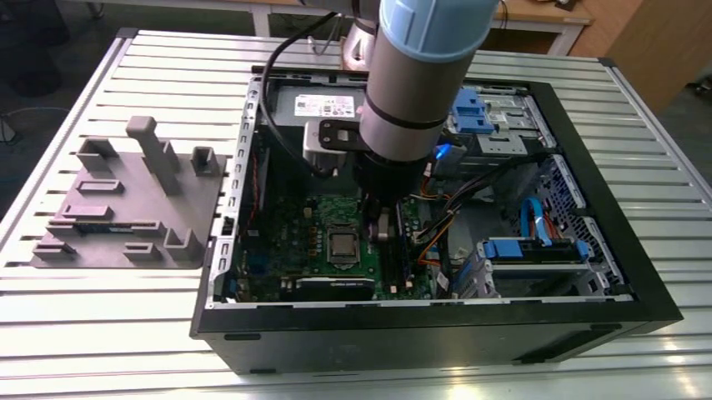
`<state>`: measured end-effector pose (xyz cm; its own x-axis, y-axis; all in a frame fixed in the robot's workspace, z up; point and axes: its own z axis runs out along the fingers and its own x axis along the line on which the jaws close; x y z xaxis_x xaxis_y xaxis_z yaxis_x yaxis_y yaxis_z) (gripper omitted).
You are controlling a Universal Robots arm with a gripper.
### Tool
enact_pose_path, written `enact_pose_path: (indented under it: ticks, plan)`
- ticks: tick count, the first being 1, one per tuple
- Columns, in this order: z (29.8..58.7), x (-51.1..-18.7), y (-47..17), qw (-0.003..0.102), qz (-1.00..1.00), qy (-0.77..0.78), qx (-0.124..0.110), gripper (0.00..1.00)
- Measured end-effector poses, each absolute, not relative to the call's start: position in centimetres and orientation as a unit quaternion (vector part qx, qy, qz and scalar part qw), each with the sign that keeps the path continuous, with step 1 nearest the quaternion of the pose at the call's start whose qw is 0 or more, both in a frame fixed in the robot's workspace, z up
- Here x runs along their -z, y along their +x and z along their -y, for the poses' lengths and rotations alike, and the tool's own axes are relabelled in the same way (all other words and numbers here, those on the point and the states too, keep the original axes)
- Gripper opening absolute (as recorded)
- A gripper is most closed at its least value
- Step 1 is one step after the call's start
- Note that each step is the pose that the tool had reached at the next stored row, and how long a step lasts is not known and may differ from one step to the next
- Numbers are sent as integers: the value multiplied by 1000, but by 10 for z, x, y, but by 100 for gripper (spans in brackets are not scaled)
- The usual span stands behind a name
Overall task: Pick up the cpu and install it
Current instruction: 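Install the first cpu locking lever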
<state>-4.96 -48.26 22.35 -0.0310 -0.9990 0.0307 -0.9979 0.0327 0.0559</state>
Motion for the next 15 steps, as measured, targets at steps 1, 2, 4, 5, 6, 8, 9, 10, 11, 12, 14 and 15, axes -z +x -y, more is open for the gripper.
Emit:
enact_pose_path:
  ticks: [1, 2, 4, 5, 6, 8, 9, 10, 11, 12, 14, 15]
  plan:
    - [483, -223, -50, 30, 717, 696, 9, 10]
    - [483, -223, -50, 30, 716, 697, 9, 10]
    - [485, -223, -50, 29, 715, 699, 8, 10]
    - [485, -223, -50, 29, 714, 699, 8, 10]
    - [486, -222, -50, 29, 713, 700, 8, 10]
    - [488, -221, -50, 29, 712, 702, 8, 10]
    - [488, -220, -50, 29, 711, 703, 8, 10]
    - [489, -219, -50, 29, 710, 704, 8, 10]
    - [489, -218, -50, 29, 708, 705, 8, 10]
    - [489, -218, -50, 29, 707, 707, 8, 10]
    - [490, -217, -50, 28, 703, 710, 6, 10]
    - [491, -217, -50, 28, 702, 712, 6, 10]
